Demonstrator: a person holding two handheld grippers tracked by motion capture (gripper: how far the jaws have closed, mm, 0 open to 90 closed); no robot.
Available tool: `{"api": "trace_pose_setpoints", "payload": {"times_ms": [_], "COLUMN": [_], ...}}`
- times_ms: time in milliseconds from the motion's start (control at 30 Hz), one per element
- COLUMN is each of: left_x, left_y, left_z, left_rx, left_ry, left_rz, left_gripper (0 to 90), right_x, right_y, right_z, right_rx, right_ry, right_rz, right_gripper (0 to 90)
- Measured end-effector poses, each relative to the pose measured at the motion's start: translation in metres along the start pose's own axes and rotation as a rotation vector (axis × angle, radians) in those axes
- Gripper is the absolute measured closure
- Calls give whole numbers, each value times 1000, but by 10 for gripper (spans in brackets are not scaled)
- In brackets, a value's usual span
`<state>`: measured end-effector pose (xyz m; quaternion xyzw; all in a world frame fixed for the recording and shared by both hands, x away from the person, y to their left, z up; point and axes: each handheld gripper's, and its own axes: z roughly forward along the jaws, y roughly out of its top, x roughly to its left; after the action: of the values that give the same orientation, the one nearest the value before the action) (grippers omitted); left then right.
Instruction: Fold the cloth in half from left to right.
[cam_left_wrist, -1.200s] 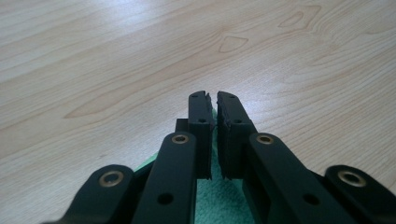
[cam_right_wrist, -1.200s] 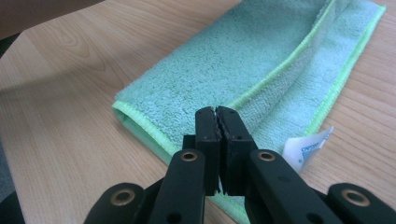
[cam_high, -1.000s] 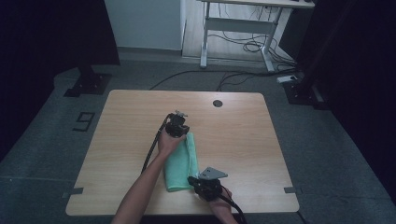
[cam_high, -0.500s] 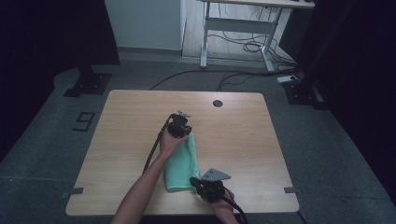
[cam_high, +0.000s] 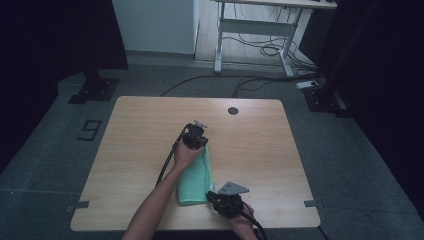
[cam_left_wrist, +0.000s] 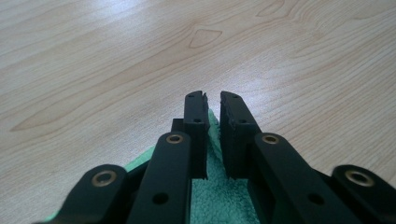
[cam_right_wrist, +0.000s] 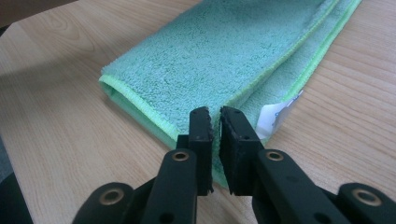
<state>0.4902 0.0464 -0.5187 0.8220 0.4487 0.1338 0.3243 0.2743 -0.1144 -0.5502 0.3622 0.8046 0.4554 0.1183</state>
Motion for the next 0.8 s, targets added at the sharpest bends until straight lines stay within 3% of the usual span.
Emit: {"api": "trace_pose_setpoints", "payload": {"times_ms": [400,533,633,800], "left_x": [-1,0,0,2], "left_y": [-1,-2,-2,-2], "left_z": [-4,-5,-9,-23], "left_rx": [-20,-28,-36,-60], "left_ry": [-20,-22,-27,-40], "left_rz": [5,0,2,15], "left_gripper": [699,679,659,629], "right_x": [-1,-3,-4,-3], "right_y": [-3,-3,-3,1], "right_z": [-6,-8,-11,-16], "right_rx": [42,39,32,-6], "right_ry": [-4,-16,-56,-76], "right_rz": [4,16,14,17], "right_gripper": [718,700,619,572]}}
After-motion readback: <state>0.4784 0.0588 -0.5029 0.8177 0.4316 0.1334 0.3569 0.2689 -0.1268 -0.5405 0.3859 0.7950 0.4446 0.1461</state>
